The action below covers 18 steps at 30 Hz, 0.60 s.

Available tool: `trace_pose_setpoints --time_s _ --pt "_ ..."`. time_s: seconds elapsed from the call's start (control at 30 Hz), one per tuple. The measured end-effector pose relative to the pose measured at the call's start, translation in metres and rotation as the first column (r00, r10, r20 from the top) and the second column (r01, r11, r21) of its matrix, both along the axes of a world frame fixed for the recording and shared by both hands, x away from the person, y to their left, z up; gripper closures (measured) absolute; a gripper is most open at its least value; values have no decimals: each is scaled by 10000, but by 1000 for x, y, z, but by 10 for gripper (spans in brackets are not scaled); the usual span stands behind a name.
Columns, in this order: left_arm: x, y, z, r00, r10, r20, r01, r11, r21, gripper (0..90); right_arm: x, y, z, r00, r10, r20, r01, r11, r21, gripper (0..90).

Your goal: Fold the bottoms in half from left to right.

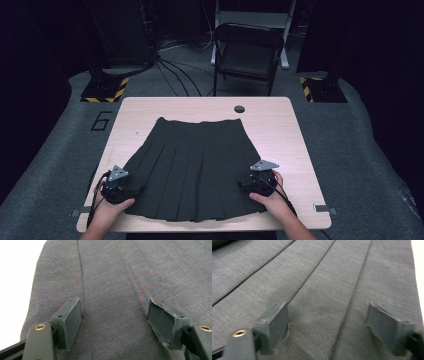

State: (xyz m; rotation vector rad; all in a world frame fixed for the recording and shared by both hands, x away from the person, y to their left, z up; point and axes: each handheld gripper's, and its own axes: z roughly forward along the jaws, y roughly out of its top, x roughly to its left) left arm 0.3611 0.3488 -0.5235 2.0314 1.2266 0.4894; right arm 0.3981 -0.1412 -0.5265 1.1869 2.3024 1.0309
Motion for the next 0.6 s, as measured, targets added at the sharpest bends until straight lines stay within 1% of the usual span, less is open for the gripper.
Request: trace_pose_setpoints --time_s 0.07,0.1,0.13,0.17,0.2,0.23,0.3,0.33,0.37,0.4,0.43,0.47,0.5,0.57,0.6 --pt "0 0 0 10000 14 30 -14 10000 12 276 0 0 0 10000 8 6 -8 10000 -11 151" --pt "0 -1 0 10000 10 8 -10 10000 59 276 0 0 0 10000 46 77 -46 10000 -28 151" --pt "1 -2 -1 9999 82 131 -82 10000 23 270 0 0 0 10000 20 90 -20 10000 2 151" --pt "2 -1 -1 10000 69 15 -69 10000 -15 262 0 0 0 9999 40 100 -40 10000 -11 151" --pt "2 -1 -1 9999 151 52 -150 9998 -103 261 0 0 0 9999 36 97 -36 10000 -12 151" --pt "2 -1 0 9999 157 -37 -158 9997 -187 261 0 0 0 9999 37 96 -37 10000 -10 151" --pt "2 1 -1 9998 221 27 -220 9990 -379 261 0 0 0 10000 3 50 -3 10000 9 150" --pt "2 2 0 9998 182 -100 -187 9988 -452 261 0 0 0 10000 8 13 -8 10000 -11 150" --pt "2 2 0 9998 182 -100 -187 9988 -452 261 0 0 0 10000 29 -13 -29 10000 -40 150" --pt "2 3 -1 9997 208 -122 -214 9982 -556 261 0 0 0 10000 26 -1 -26 10000 -34 150" --pt "2 3 0 9997 202 -164 -210 9985 -503 263 0 0 0 10000 31 28 -31 10000 -36 150" --pt "2 1 0 9997 212 -84 -215 9989 -408 264 0 0 0 10000 -4 40 4 10000 1 151" --pt "2 0 -1 9998 191 -1 -191 9995 -242 264 0 0 0 9999 38 104 -38 10000 -16 151" --pt "1 -4 0 10000 35 -13 -35 9997 241 264 0 0 0 9999 27 99 -27 10000 -17 151" --pt "1 -4 1 10000 -23 -68 26 9994 344 264 0 0 0 9999 35 97 -34 10000 -19 151"
